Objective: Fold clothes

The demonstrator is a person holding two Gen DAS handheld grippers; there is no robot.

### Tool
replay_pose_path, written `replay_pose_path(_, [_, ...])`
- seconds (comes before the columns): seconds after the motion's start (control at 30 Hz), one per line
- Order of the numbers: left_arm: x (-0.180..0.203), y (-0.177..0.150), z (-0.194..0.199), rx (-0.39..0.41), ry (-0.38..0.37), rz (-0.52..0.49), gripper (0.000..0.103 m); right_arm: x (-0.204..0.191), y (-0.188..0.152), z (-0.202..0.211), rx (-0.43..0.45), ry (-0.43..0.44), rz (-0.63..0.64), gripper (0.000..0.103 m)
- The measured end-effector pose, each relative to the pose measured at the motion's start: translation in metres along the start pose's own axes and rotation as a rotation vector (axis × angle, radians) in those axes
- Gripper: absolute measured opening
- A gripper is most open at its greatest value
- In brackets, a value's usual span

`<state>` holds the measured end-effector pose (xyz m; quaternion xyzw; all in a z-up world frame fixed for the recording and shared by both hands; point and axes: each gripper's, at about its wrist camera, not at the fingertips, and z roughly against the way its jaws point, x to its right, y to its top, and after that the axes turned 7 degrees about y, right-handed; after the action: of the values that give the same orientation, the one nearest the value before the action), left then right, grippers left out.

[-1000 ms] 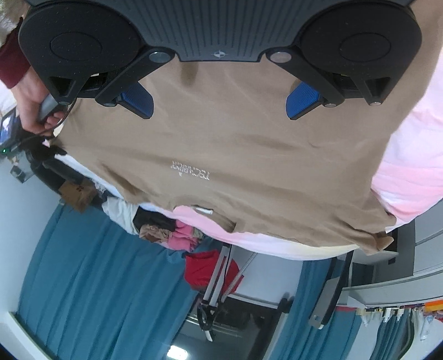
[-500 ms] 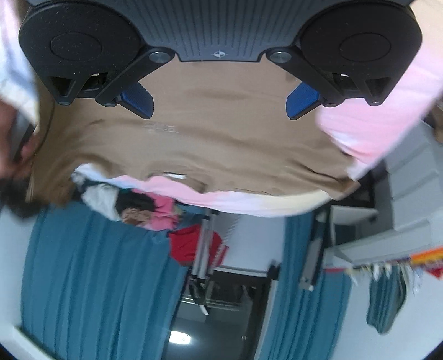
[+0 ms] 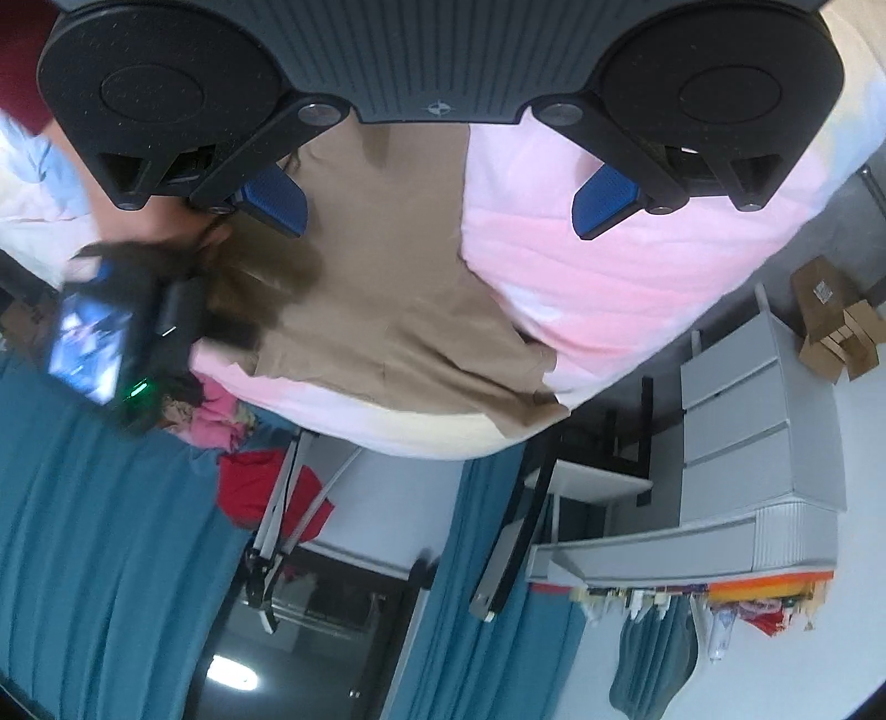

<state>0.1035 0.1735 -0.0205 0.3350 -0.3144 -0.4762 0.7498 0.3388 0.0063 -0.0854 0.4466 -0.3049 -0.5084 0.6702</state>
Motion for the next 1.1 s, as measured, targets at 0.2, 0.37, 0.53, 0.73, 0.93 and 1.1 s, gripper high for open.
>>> replay_pose_path(0.2, [0.009,-0.004,-0.012,-0.025,-0.025,0.004,0.103,0.011,-0.009,-0.003,-0.104,0.114,-0.118,0.04])
replay_pose_path(0.37, [0.025,-0.006,-0.009,-0.004,-0.035,-0.055,0.103,0.012,0.009,0.06,-0.04,0.198,-0.117,0.067])
replay_pose_path(0.53, [0.029,-0.011,0.002,-0.019,-0.064,-0.041,0.103,0.047,0.014,0.16,0.011,0.188,-0.2,0.067])
replay_pose_path(0.73, [0.047,-0.024,0.033,-0.011,-0.124,-0.089,0.103,0.084,-0.024,0.29,0.051,0.115,-0.251,0.067])
replay_pose_path(0.93, [0.079,-0.045,0.058,-0.004,-0.162,-0.204,0.103,0.111,-0.064,0.373,0.109,0.033,-0.348,0.067])
replay_pose_path(1.1, [0.101,-0.069,0.071,-0.061,-0.232,-0.267,0.098,0.121,-0.071,0.393,0.13,-0.029,-0.348,0.069])
